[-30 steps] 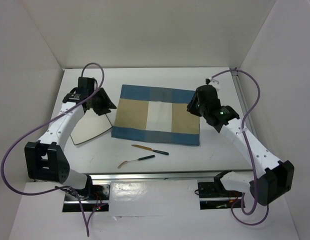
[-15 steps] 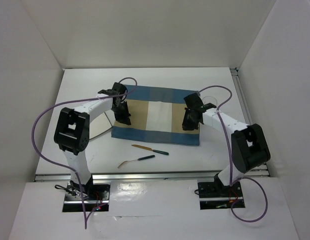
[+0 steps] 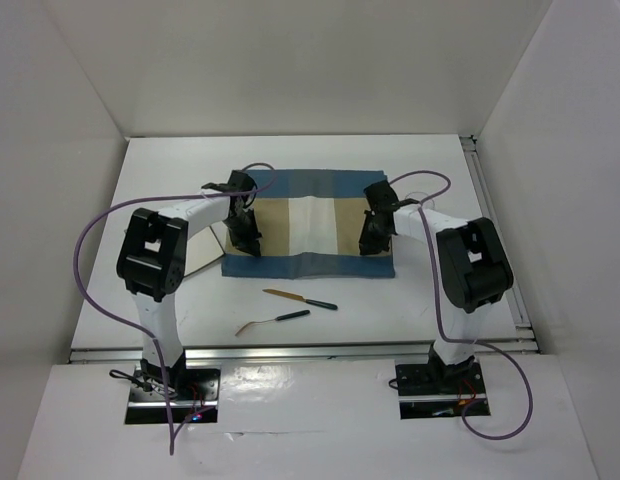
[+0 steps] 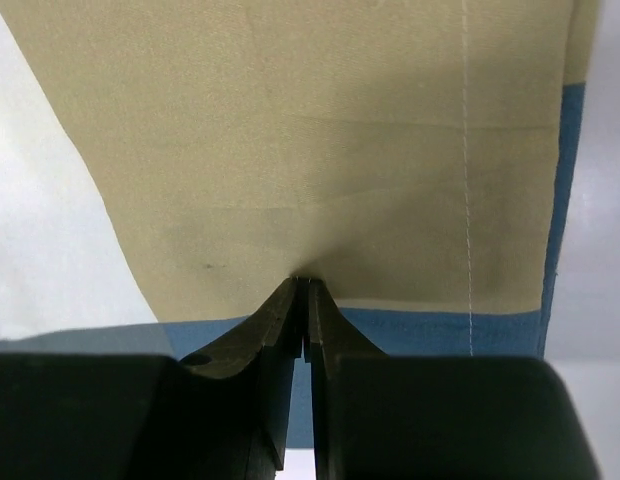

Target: Set the dinner table for one person

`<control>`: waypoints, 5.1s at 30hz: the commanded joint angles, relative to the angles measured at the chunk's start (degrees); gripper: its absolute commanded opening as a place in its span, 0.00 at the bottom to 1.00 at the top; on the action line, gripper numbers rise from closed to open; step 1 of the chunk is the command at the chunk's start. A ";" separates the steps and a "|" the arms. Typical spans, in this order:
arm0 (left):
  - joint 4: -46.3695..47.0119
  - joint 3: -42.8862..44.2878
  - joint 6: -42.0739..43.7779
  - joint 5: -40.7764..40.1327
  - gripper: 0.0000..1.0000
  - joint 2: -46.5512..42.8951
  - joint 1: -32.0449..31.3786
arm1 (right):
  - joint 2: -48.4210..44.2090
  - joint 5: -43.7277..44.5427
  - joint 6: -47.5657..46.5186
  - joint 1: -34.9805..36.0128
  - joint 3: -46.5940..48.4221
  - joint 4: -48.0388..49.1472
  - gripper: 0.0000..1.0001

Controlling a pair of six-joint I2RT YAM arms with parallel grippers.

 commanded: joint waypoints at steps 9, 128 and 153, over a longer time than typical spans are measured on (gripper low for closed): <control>-3.33 3.66 0.05 -5.80 0.16 2.22 1.76 | 7.05 4.40 -1.57 -0.61 5.80 -0.28 0.15; -11.42 -3.90 1.81 9.76 0.78 -47.18 27.08 | 39.74 -25.04 23.03 30.41 46.40 31.53 0.59; -11.94 -2.15 2.34 10.28 0.78 -46.12 26.03 | 36.40 -24.78 28.67 29.36 45.34 37.41 0.00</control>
